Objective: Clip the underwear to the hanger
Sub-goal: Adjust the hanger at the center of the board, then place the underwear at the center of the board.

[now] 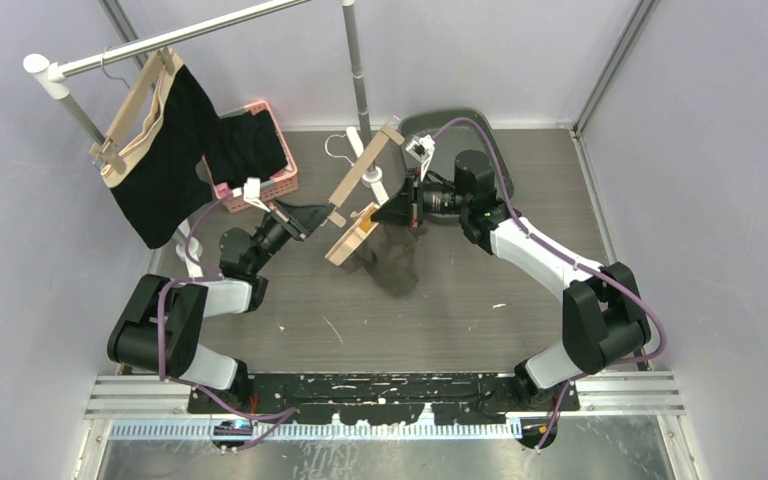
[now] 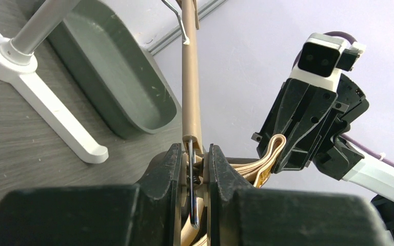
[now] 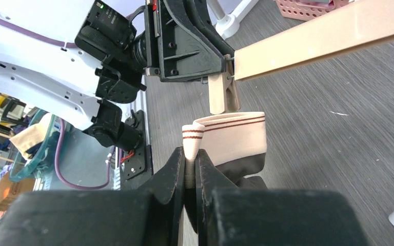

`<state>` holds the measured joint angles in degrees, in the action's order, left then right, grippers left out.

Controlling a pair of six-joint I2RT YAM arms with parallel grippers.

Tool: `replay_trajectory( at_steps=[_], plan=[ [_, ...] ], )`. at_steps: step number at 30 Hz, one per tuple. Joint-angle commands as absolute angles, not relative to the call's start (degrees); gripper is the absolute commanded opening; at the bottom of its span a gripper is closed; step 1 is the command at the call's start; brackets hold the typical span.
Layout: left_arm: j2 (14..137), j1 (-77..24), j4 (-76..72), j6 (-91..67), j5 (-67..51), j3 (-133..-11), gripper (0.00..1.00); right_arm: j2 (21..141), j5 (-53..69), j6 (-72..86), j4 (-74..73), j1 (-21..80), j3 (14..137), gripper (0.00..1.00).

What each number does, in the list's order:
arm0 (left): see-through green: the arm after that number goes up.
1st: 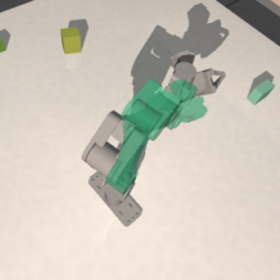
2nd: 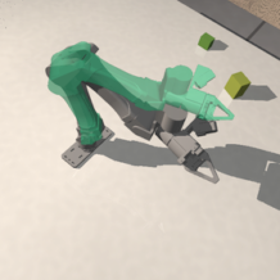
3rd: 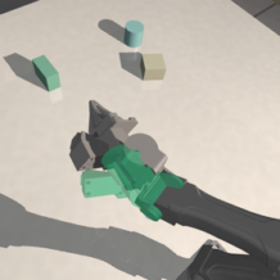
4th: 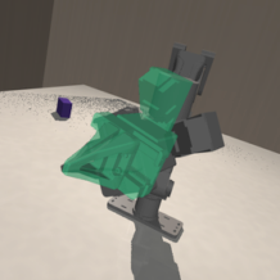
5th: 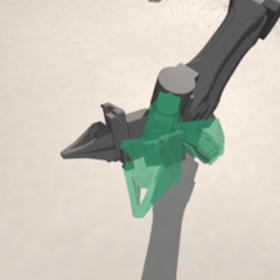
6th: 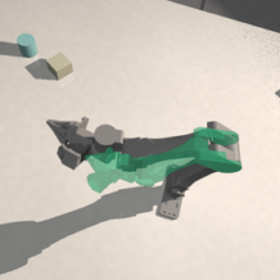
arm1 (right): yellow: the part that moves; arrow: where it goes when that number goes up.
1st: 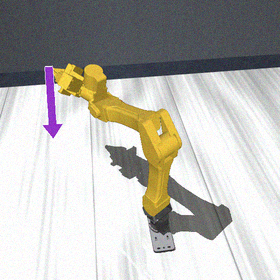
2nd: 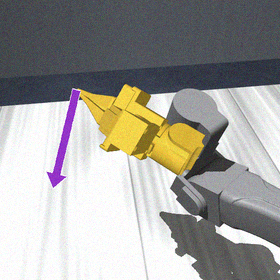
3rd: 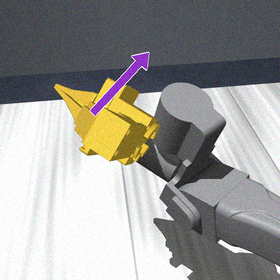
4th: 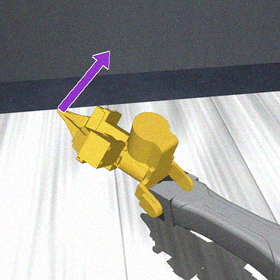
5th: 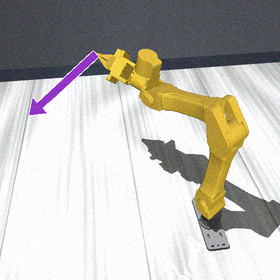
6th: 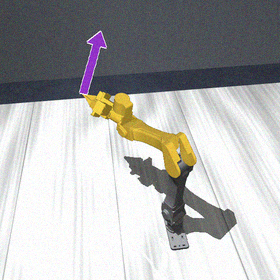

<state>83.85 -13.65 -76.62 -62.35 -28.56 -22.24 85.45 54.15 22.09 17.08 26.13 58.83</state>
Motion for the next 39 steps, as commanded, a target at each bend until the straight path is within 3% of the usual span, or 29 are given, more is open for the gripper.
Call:
replay_trajectory(
  at_steps=[1,39],
  plan=[
    [81.76,-14.26,-81.91,-61.53,-27.68,-25.01,0.0,85.42,56.03,25.07,23.02,25.84,61.78,0.01],
    [78.75,-16.29,-81.91,-62.98,-26.91,-28.87,0.0,89.77,57.38,33.54,34.11,25.07,63.08,0.01]
  ],
)
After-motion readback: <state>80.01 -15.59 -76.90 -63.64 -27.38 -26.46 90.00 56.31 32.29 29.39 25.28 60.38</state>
